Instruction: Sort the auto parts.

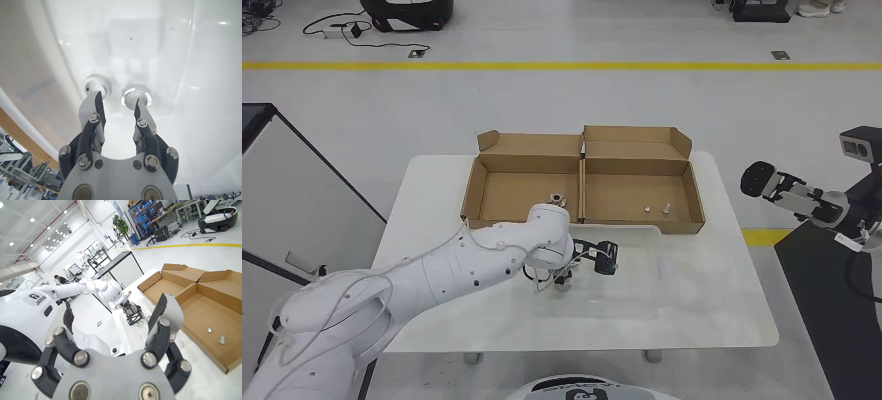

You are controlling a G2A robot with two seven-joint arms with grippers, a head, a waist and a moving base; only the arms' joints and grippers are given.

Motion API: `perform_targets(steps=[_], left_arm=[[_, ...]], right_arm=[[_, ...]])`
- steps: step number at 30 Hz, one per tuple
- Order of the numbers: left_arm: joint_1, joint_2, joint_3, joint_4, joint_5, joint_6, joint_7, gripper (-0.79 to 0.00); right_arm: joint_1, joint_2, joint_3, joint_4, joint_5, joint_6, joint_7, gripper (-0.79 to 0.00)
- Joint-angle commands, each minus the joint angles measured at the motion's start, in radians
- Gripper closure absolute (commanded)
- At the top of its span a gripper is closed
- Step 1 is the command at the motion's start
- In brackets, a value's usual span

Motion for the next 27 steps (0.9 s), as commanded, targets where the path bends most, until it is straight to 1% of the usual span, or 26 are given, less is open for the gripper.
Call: perform_targets(steps=[1, 14, 18, 22, 24, 26, 27], left_arm=[[0.004, 0.001, 0.0, 0.0, 0.002, 0.0, 0.0, -0.354], [0.025, 0.001, 0.0, 0.005, 0.004, 0.012, -0.012, -0.326], [0.026, -0.001, 0.0, 0.009, 0.002, 0.016, -0.016, -0.296], [0.028, -0.002, 0.0, 0.013, 0.003, 0.016, -0.016, -0.286], [0.027, -0.004, 0.0, 0.015, 0.004, 0.015, -0.015, -0.271], [0.027, -0.007, 0.0, 0.018, 0.004, 0.014, -0.014, -0.228], [0.028, -0.008, 0.0, 0.021, 0.005, 0.013, -0.013, -0.219]], right_arm=[[0.0, 0.0, 0.0, 0.0, 0.0, 0.0, 0.0, -0.785], [0.0, 0.0, 0.0, 0.0, 0.0, 0.0, 0.0, -0.785], [0.0, 0.0, 0.0, 0.0, 0.0, 0.0, 0.0, -0.785], [0.0, 0.0, 0.0, 0.0, 0.0, 0.0, 0.0, -0.785], [0.0, 0.0, 0.0, 0.0, 0.0, 0.0, 0.0, -0.785], [0.0, 0.0, 0.0, 0.0, 0.0, 0.0, 0.0, -0.785], [0.0, 0.0, 0.0, 0.0, 0.0, 0.0, 0.0, -0.785]])
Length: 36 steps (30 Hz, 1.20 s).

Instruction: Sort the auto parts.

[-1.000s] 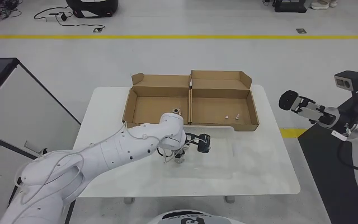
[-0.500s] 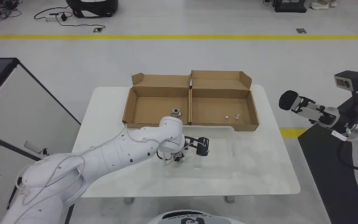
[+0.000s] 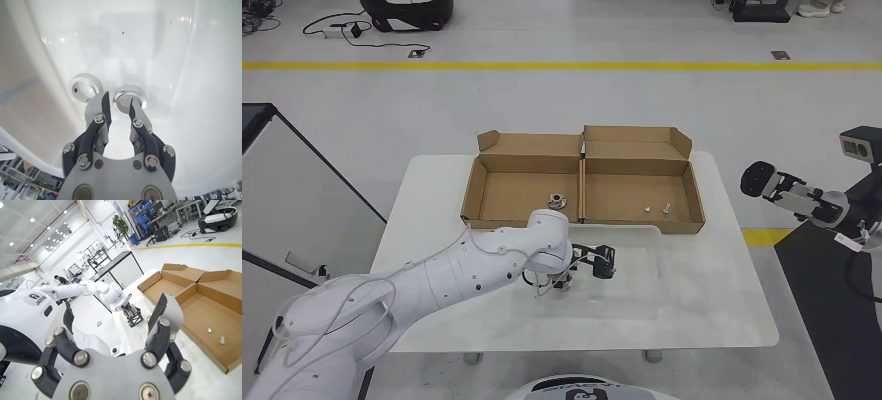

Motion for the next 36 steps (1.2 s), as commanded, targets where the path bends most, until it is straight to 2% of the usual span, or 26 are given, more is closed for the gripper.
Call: perform_targets(steps=[1, 4, 26, 27, 28, 29, 36], left_arm=[[0.001, -0.003, 0.0, 0.006, 0.001, -0.002, 0.002, -0.215], [0.002, -0.008, 0.0, 0.018, 0.007, -0.003, 0.003, -0.163], [0.016, -0.035, 0.0, 0.077, 0.049, -0.025, 0.025, -0.175], [0.016, -0.035, 0.0, 0.077, 0.049, -0.025, 0.025, -0.148], [0.016, -0.035, 0.0, 0.077, 0.049, -0.025, 0.025, -0.052], [0.016, -0.035, 0.0, 0.077, 0.049, -0.025, 0.025, 0.0], [-0.019, -0.031, 0.0, 0.055, 0.037, -0.036, 0.036, 0.0]], right_arm=[[0.0, 0.0, 0.0, 0.0, 0.0, 0.0, 0.0, -0.785], [0.0, 0.0, 0.0, 0.0, 0.0, 0.0, 0.0, -0.785], [0.0, 0.0, 0.0, 0.0, 0.0, 0.0, 0.0, -0.785], [0.0, 0.0, 0.0, 0.0, 0.0, 0.0, 0.0, -0.785], [0.0, 0.0, 0.0, 0.0, 0.0, 0.0, 0.0, -0.785], [0.0, 0.0, 0.0, 0.0, 0.0, 0.0, 0.0, -0.785], [0.0, 0.0, 0.0, 0.0, 0.0, 0.0, 0.0, -0.785]])
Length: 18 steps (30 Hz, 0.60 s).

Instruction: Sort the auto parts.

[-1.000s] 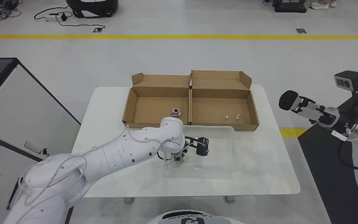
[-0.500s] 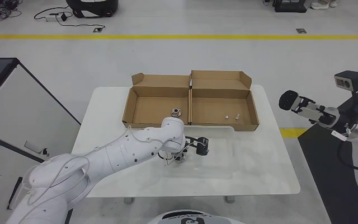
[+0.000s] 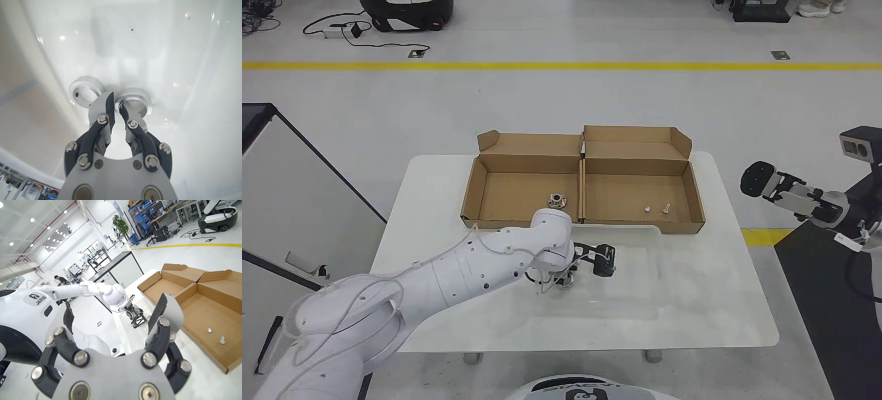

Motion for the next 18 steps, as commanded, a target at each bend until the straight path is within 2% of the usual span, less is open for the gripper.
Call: perform_targets(steps=[1, 6, 11, 15, 18], left_arm=[[-0.024, 0.006, 0.0, -0.021, -0.023, 0.003, -0.003, 0.0], [-0.103, 0.036, 0.0, -0.128, -0.119, 0.056, -0.056, 0.0], [-0.204, 0.083, 0.0, -0.259, -0.214, 0.103, -0.103, 0.0], [-0.281, 0.124, 0.0, -0.329, -0.277, 0.093, -0.092, 0.0], [-0.337, 0.155, -0.001, -0.341, -0.327, 0.047, -0.046, 0.0]], right_arm=[[0.0, 0.0, 0.0, 0.0, 0.0, 0.0, 0.0, -0.785], [0.0, 0.0, 0.0, 0.0, 0.0, 0.0, 0.0, -0.785], [0.0, 0.0, 0.0, 0.0, 0.0, 0.0, 0.0, -0.785], [0.0, 0.0, 0.0, 0.0, 0.0, 0.0, 0.0, -0.785], [0.0, 0.0, 0.0, 0.0, 0.0, 0.0, 0.0, -0.785]])
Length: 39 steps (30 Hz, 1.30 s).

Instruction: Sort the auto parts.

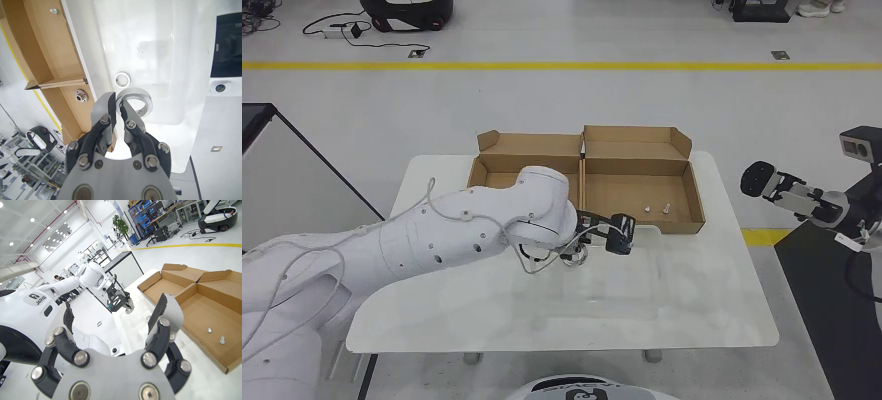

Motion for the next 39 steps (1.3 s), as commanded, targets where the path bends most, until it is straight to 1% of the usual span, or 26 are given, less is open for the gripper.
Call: perform_targets(steps=[1, 3, 6, 12, 19, 26, 30, 35, 39], left_arm=[[-0.032, 0.023, -0.012, 0.008, -0.034, -0.043, 0.044, 0.0], [-0.033, 0.048, -0.052, 0.028, -0.051, -0.09, 0.095, 0.0], [0.003, 0.085, -0.117, 0.042, -0.031, -0.125, 0.202, 0.0], [0.116, 0.156, -0.246, 0.051, 0.038, -0.227, 0.458, 0.0], [0.266, 0.224, -0.397, 0.048, 0.144, -0.359, 0.741, 0.0], [0.414, 0.276, -0.557, 0.035, 0.261, -0.451, 1.0, 0.0], [0.485, 0.299, -0.63, 0.024, 0.313, -0.451, 1.164, 0.0], [0.538, 0.326, -0.703, 0.027, 0.392, -0.451, 1.409, 0.0], [0.555, 0.344, -0.735, 0.041, 0.462, -0.451, 1.588, 0.0]], right_arm=[[0.0, 0.0, 0.0, 0.0, 0.0, 0.0, 0.0, -0.785], [0.0, 0.0, 0.0, 0.0, 0.0, 0.0, 0.0, -0.785], [0.0, 0.0, 0.0, 0.0, 0.0, 0.0, 0.0, -0.785], [0.0, 0.0, 0.0, 0.0, 0.0, 0.0, 0.0, -0.785], [0.0, 0.0, 0.0, 0.0, 0.0, 0.0, 0.0, -0.785], [0.0, 0.0, 0.0, 0.0, 0.0, 0.0, 0.0, -0.785], [0.0, 0.0, 0.0, 0.0, 0.0, 0.0, 0.0, -0.785], [0.0, 0.0, 0.0, 0.0, 0.0, 0.0, 0.0, -0.785], [0.0, 0.0, 0.0, 0.0, 0.0, 0.0, 0.0, -0.785]])
